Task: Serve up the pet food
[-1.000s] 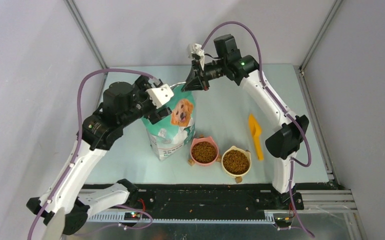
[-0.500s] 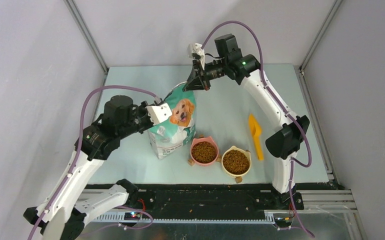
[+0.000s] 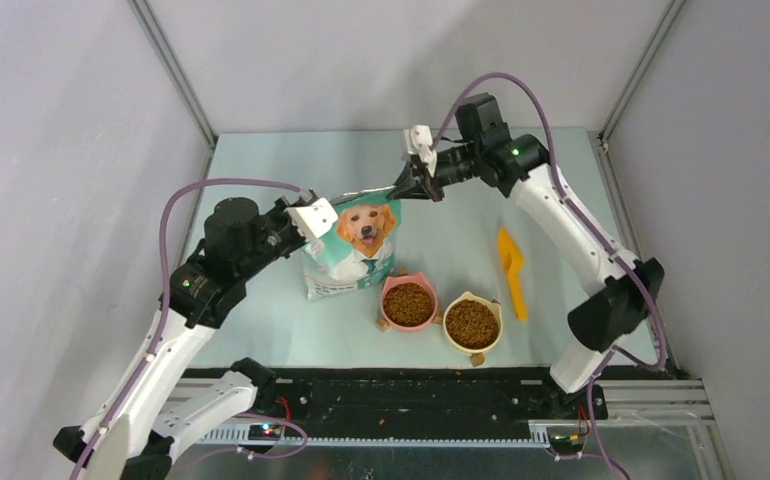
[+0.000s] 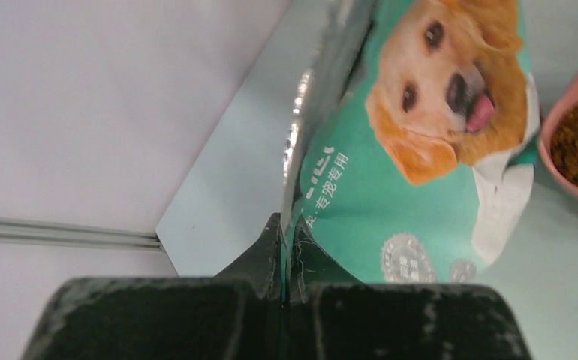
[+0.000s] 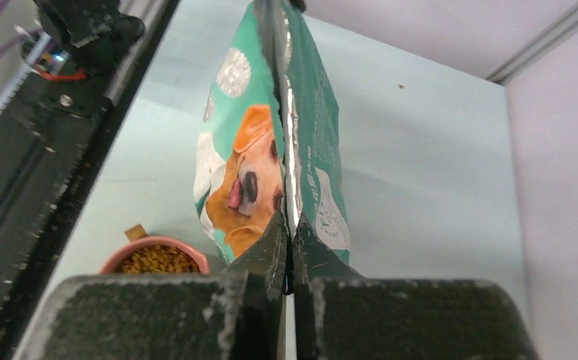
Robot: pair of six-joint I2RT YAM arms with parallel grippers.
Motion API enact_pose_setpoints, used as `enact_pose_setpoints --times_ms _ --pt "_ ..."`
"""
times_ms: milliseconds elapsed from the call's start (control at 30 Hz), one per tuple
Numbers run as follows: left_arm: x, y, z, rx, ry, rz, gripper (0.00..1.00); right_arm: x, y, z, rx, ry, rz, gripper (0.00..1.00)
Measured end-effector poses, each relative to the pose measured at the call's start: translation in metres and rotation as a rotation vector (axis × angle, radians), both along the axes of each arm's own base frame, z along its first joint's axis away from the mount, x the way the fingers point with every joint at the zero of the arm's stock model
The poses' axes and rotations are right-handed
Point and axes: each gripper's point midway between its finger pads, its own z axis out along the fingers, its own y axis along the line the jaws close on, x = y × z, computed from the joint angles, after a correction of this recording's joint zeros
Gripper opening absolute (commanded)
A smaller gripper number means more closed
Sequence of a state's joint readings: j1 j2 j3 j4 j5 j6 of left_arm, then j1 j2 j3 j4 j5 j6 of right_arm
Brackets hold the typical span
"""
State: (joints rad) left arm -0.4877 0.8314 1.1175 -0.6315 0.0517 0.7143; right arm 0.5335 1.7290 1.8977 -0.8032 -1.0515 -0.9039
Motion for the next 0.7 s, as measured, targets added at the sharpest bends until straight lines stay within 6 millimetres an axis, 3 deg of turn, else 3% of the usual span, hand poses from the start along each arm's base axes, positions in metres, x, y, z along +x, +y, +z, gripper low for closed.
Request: enact_pose_setpoints --times_ms 200,400,467,567,700 --pt "0.017 -0.005 0.004 -0.12 -0.014 0.073 0.0 -0.004 -0.01 -0.003 0.024 -0.183 -0.042 0.0" --pt "0.005 -0.003 -0.002 -0.116 0.055 0.042 0.0 -0.001 0.003 0.003 0.026 -0.267 -0.075 0.03" --pt "0.0 0.001 -0.004 -0.096 0.062 0.031 0.0 0.0 0.009 0.003 0.012 -0.298 -0.09 0.09" --pt "-0.005 0.004 -0.005 -0.062 0.053 0.012 0.0 0.001 0.012 0.006 -0.018 -0.34 -0.119 0.28" --pt "-0.009 0.006 -0.006 -0.026 0.033 -0.008 0.0 0.009 0.007 0.007 -0.08 -0.364 -0.159 0.38"
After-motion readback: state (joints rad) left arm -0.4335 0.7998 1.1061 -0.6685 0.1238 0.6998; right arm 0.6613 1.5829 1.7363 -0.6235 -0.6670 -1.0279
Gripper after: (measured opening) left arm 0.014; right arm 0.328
